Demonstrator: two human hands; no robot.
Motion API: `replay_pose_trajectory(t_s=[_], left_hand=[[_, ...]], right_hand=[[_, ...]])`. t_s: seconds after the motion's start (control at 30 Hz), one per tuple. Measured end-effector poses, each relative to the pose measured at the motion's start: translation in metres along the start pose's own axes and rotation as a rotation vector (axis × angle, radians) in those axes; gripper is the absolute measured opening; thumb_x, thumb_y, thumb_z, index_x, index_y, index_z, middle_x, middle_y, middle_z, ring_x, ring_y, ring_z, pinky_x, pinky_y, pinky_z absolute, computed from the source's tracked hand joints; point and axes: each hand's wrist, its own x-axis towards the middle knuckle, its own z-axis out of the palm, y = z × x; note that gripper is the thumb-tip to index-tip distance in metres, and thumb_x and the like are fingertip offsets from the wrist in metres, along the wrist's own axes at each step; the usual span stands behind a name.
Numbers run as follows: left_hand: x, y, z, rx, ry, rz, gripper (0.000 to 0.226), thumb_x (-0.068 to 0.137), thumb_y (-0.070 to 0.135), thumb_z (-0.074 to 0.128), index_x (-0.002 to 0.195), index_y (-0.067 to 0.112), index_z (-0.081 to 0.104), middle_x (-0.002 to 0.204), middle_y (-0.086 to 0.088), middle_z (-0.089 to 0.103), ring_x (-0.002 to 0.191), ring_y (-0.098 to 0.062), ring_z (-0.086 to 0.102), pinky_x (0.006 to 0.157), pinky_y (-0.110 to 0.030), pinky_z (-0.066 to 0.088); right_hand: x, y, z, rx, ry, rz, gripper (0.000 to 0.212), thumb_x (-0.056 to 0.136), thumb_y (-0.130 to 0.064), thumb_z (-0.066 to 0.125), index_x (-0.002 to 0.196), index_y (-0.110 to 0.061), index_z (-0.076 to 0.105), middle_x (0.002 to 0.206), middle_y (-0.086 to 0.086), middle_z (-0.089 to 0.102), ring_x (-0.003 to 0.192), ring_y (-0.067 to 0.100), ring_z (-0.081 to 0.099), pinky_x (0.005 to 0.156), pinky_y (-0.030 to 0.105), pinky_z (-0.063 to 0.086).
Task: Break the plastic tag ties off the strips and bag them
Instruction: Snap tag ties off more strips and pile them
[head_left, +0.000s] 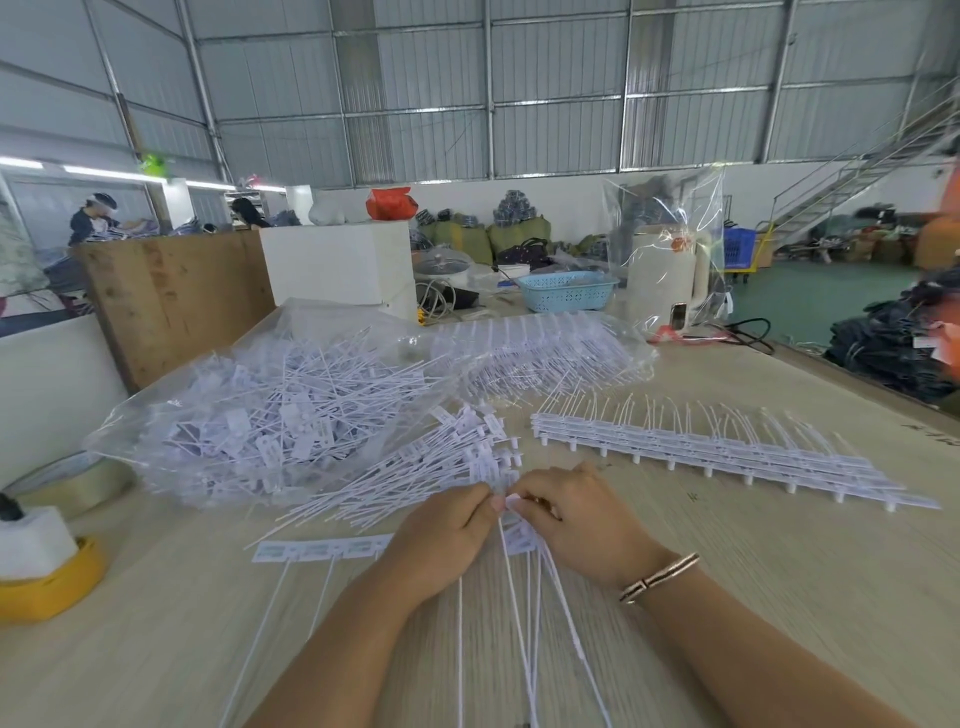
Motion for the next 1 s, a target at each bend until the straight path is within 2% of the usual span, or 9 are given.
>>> replay_pose_trajectory(t_s=[0.13, 0.2, 0.3, 0.43, 0.57, 0.7, 0.8, 0.9, 1.0], left_hand=[[-0.001, 0.002, -0.001, -0.021, 0.020, 0.029, 0.034, 0.100, 0.034, 0.037, 0.081, 0.011, 0.055, 0.075, -0.006, 0.056, 0.071, -0.018, 0.052, 0.070, -0.036, 0.042], [-0.002, 0.003, -0.002, -0.034, 0.024, 0.026, 0.036, 0.100, 0.034, 0.037, 0.087, 0.008, 0.057, 0.081, -0.010, 0.060, 0.077, -0.022, 0.055, 0.073, -0.038, 0.043], [-0.004, 0.006, -0.004, -0.054, 0.028, 0.000, 0.033, 0.099, 0.035, 0.037, 0.080, 0.014, 0.054, 0.077, -0.005, 0.058, 0.074, -0.019, 0.054, 0.071, -0.036, 0.043], [-0.005, 0.007, -0.004, 0.028, 0.010, -0.042, 0.036, 0.099, 0.036, 0.035, 0.071, 0.019, 0.049, 0.072, -0.003, 0.056, 0.065, -0.012, 0.048, 0.065, -0.031, 0.040], [-0.005, 0.007, -0.008, 0.070, 0.097, -0.055, 0.031, 0.097, 0.026, 0.037, 0.075, 0.009, 0.052, 0.076, -0.010, 0.060, 0.062, -0.018, 0.047, 0.058, -0.031, 0.033], [-0.004, 0.014, -0.010, 0.172, 0.194, -0.001, 0.023, 0.094, 0.021, 0.038, 0.074, 0.014, 0.044, 0.067, -0.001, 0.046, 0.061, -0.016, 0.042, 0.055, -0.031, 0.029], [-0.003, 0.018, -0.010, 0.173, 0.221, 0.025, 0.012, 0.094, 0.022, 0.039, 0.096, 0.028, 0.049, 0.077, 0.007, 0.049, 0.062, -0.009, 0.045, 0.053, -0.026, 0.030], [-0.003, 0.016, -0.009, 0.137, 0.197, -0.001, 0.026, 0.094, 0.020, 0.040, 0.116, 0.034, 0.043, 0.076, 0.008, 0.051, 0.053, -0.007, 0.043, 0.050, -0.026, 0.030], [-0.004, 0.014, -0.008, 0.066, 0.155, -0.057, 0.029, 0.095, 0.017, 0.037, 0.119, 0.034, 0.040, 0.087, 0.010, 0.053, 0.068, -0.011, 0.054, 0.063, -0.032, 0.044]], right_hand=[[0.000, 0.000, -0.001, 0.258, -0.011, 0.100, 0.023, 0.092, -0.020, 0.055, 0.069, -0.023, 0.060, 0.054, -0.013, 0.047, 0.050, 0.002, 0.042, 0.056, 0.016, 0.031], [0.001, 0.004, -0.002, 0.387, -0.014, 0.173, 0.024, 0.093, -0.015, 0.054, 0.070, -0.019, 0.062, 0.059, -0.005, 0.052, 0.055, 0.008, 0.045, 0.058, 0.022, 0.036], [0.002, 0.016, -0.010, 0.528, 0.031, 0.257, 0.021, 0.092, -0.012, 0.054, 0.074, -0.003, 0.060, 0.066, 0.009, 0.051, 0.064, 0.018, 0.046, 0.064, 0.030, 0.039], [-0.001, 0.026, -0.009, 0.400, 0.070, 0.265, 0.008, 0.089, -0.024, 0.061, 0.086, -0.018, 0.066, 0.073, 0.000, 0.069, 0.065, 0.017, 0.055, 0.064, 0.026, 0.042], [0.000, 0.019, -0.005, 0.358, 0.036, 0.242, 0.011, 0.081, -0.033, 0.068, 0.085, -0.036, 0.059, 0.074, -0.015, 0.063, 0.057, -0.004, 0.048, 0.059, 0.013, 0.040], [0.000, 0.012, 0.002, 0.086, -0.041, 0.084, 0.011, 0.077, -0.034, 0.067, 0.086, -0.030, 0.062, 0.077, -0.018, 0.054, 0.070, -0.005, 0.046, 0.078, 0.029, 0.038], [0.001, 0.011, 0.006, 0.020, -0.048, 0.085, 0.014, 0.078, -0.038, 0.064, 0.089, -0.029, 0.063, 0.080, -0.019, 0.048, 0.080, 0.002, 0.046, 0.087, 0.032, 0.037], [0.001, 0.011, 0.007, 0.034, -0.033, 0.091, 0.022, 0.080, -0.038, 0.064, 0.097, -0.026, 0.066, 0.083, -0.016, 0.048, 0.077, 0.001, 0.044, 0.087, 0.034, 0.041], [0.000, 0.008, 0.002, 0.139, 0.083, 0.085, 0.026, 0.085, -0.038, 0.060, 0.108, -0.026, 0.064, 0.089, -0.014, 0.052, 0.073, -0.005, 0.045, 0.084, 0.033, 0.043]])
